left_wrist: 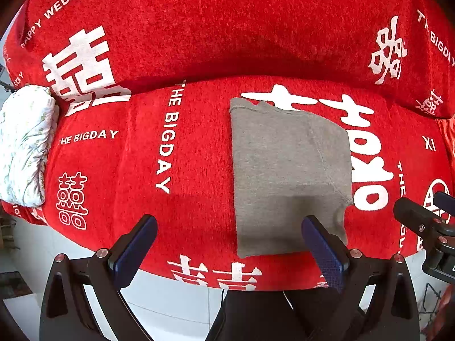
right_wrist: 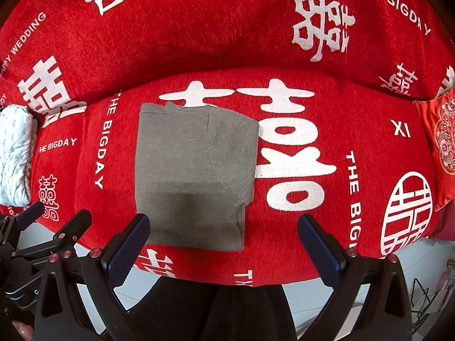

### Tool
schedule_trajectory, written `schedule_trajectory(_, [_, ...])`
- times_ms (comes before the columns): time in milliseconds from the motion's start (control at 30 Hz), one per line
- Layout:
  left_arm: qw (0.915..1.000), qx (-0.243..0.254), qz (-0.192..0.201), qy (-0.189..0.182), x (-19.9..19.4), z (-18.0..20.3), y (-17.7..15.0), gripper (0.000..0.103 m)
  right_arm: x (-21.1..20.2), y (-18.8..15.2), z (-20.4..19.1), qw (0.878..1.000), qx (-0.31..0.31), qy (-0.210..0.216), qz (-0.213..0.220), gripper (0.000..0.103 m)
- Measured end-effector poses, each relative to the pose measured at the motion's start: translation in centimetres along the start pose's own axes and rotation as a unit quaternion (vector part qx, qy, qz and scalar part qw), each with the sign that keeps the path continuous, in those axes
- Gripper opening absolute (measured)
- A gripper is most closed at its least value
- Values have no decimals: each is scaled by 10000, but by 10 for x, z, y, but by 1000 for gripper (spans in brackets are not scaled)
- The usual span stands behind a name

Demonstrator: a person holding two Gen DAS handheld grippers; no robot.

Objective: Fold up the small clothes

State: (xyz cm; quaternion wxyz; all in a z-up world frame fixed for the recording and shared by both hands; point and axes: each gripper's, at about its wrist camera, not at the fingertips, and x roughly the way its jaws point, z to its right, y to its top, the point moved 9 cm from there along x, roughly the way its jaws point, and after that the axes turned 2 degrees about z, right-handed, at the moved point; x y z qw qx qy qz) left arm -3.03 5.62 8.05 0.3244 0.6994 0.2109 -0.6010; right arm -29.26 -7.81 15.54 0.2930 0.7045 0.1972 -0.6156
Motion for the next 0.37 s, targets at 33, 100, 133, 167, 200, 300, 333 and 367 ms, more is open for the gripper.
schedule_trajectory(33, [10000, -15, 8, -7, 0, 0, 0, 101, 0, 0, 0, 10000, 0, -1, -1, 103])
schedule_trajectory(100, [10000, -19, 25, -25, -1, 0, 0, 101, 0, 0, 0, 10000, 3, -4, -1, 103])
schedule_trajectory(133, [10000, 2, 39, -32, -1, 0, 0, 101, 0, 0, 0, 10000, 6, -4, -2, 103])
schedule_trajectory(167, [10000, 34, 56, -35, -1, 1, 1, 101, 0, -1, -1, 10000, 8, -7, -5, 103])
schedule_trajectory(200, [9999, 73, 80, -34, -2, 2, 1, 101, 0, -2, -3, 10000, 10, -12, -6, 103])
schedule_trajectory(300, [9998, 122, 136, -27, -4, 3, 1, 101, 0, -6, -7, 10000, 30, -20, -5, 103])
schedule_trajectory(333, [9998, 127, 136, -45, -4, 4, 1, 101, -1, -6, -8, 10000, 35, -23, -2, 103])
schedule_trajectory(367, [9998, 123, 133, -54, -4, 4, 1, 101, -1, -7, -9, 10000, 36, -28, -1, 103])
